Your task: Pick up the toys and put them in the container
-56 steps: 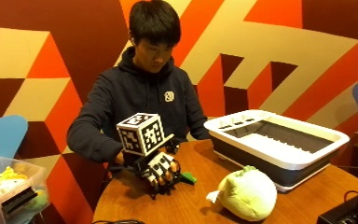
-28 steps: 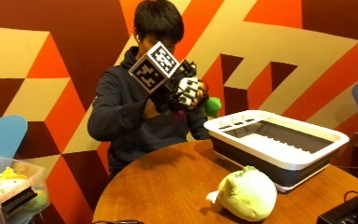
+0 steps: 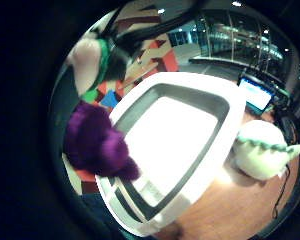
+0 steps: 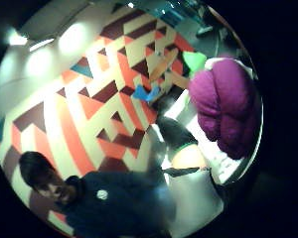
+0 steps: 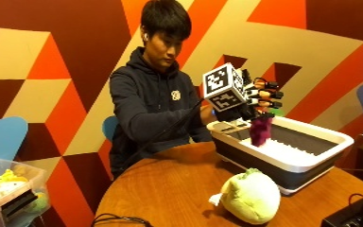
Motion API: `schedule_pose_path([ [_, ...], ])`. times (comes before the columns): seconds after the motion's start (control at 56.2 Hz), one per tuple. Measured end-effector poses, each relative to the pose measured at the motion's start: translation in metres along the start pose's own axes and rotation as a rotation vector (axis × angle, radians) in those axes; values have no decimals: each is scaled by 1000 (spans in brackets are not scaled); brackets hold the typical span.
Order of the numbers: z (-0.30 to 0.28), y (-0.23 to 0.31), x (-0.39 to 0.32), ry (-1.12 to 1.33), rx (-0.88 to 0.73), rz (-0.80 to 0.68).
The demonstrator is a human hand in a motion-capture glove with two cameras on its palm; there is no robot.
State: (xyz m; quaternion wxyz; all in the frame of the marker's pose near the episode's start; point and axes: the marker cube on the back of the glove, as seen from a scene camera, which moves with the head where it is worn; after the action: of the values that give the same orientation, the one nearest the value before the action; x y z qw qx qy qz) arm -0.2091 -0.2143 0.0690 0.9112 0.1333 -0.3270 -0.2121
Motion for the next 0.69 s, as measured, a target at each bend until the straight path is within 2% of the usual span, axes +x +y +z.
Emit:
schedule_pose_path([
  [0.142, -31, 4, 15, 76, 51, 17],
  [0.356, -106, 22, 48, 317, 24, 101],
  [0.498, -148, 29, 86, 533, -60, 168],
  [0.694, -152, 27, 124, 594, -270, 263],
])
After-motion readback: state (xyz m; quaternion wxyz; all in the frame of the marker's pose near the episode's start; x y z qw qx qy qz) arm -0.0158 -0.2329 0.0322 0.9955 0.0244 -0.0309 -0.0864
